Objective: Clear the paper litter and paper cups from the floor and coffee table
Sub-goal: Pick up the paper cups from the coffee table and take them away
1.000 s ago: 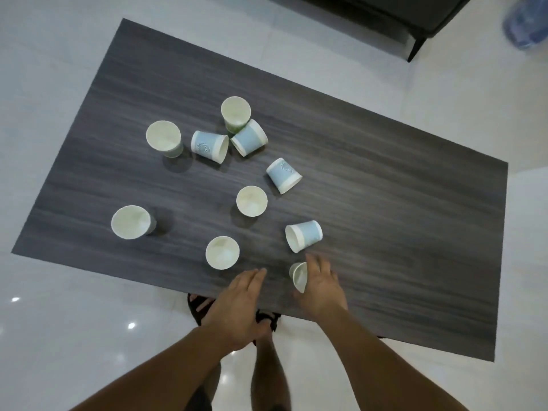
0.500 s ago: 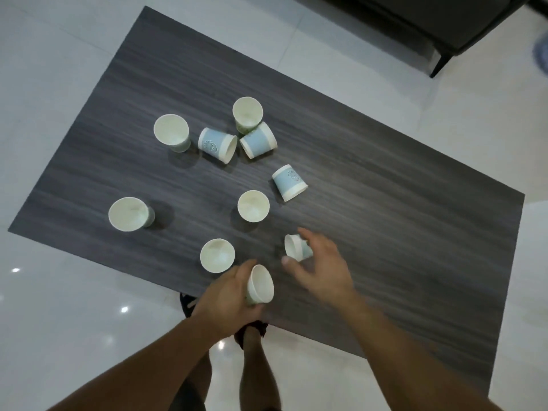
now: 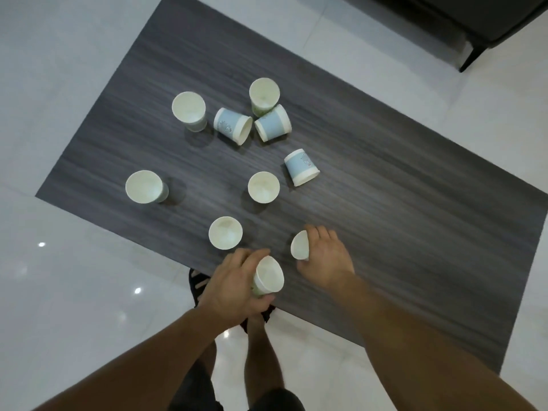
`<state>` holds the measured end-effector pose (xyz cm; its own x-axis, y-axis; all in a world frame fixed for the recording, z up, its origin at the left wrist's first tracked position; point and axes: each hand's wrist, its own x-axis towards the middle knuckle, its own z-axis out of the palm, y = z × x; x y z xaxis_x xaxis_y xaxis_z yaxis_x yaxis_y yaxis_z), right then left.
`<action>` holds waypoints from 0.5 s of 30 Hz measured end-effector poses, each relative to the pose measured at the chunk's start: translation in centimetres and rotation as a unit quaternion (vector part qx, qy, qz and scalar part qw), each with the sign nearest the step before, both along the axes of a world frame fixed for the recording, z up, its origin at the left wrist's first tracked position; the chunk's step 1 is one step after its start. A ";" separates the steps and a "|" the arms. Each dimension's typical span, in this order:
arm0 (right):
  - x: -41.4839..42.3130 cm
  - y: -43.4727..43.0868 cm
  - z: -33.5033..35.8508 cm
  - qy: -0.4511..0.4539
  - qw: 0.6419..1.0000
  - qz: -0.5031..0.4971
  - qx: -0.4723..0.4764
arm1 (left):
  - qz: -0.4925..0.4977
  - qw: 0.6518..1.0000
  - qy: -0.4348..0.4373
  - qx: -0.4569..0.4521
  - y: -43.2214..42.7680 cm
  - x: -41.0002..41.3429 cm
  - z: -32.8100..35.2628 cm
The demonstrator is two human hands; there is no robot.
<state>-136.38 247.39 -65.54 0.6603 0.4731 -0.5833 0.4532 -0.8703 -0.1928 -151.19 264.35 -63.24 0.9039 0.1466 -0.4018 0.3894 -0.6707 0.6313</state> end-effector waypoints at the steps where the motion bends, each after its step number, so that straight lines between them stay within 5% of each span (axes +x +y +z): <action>1: -0.3 -0.6 1.0 0.011 0.998 -0.051 0.028 | -0.002 1.000 -0.003 -0.001 0.1 0.4 0.8; 5: -1.6 -3.7 6.1 0.016 0.982 -0.174 0.069 | -0.013 1.000 -0.009 -0.008 -0.5 2.4 4.6; 8: -3.4 -6.2 10.5 0.002 0.984 -0.170 0.046 | -0.038 0.999 0.001 -0.021 -1.3 3.7 8.2; 15: -9.3 -9.1 22.1 -0.074 0.950 -0.300 0.050 | -0.198 0.978 -0.066 0.028 -4.0 4.6 17.0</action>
<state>-145.70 238.26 -43.42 0.8997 0.0341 -0.4351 -0.0900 -0.9610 -0.2614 -146.62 260.33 -46.22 0.9380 -0.2059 -0.2790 0.0104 -0.7876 0.6162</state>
